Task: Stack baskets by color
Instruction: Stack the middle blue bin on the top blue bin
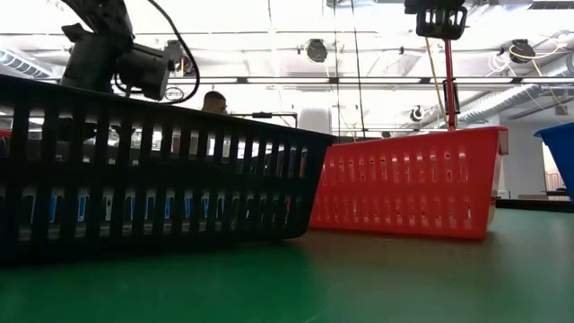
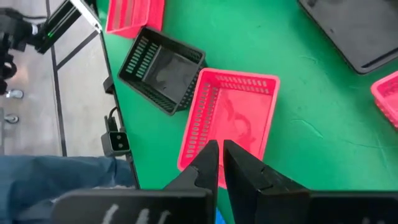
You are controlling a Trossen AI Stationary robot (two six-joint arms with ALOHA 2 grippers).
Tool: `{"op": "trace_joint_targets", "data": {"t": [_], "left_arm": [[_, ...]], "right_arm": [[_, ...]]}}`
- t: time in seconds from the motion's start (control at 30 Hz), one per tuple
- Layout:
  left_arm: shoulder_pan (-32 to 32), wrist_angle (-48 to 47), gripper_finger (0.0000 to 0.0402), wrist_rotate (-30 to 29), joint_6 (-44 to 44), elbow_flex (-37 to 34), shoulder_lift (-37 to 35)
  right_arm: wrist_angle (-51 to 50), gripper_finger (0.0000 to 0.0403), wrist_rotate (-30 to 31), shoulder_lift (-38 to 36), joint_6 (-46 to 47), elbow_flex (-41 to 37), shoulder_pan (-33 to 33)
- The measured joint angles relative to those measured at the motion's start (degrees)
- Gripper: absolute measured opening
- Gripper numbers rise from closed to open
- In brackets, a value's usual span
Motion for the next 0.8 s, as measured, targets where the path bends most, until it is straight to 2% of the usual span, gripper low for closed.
{"op": "trace_joint_targets", "data": {"t": [0.17,0.33,0.47,0.63,0.8], "left_arm": [[0.0,0.8,0.0133,-0.2,2.2,-1.6,0.0],[0.0,2.9,0.0067,-0.1,4.7,-1.8,0.0],[0.0,2.9,0.0016,2.9,7.0,-1.8,0.0],[-0.5,0.9,0.0017,6.8,7.1,-1.3,-0.4],[-1.2,-5.0,0.0008,7.3,6.2,2.8,-0.7]], "right_arm": [[0.3,0.0018,3.1,0.0,0.6,0.0,-0.7],[0.9,0.0018,3.4,0.0,0.4,0.0,-1.6],[0.9,0.0018,3.3,0.0,-0.9,0.0,-1.8],[1.4,0.0018,4.6,0.0,-2.6,0.0,-1.8],[1.6,0.0018,4.6,0.0,-3.0,0.0,-2.5]]}}
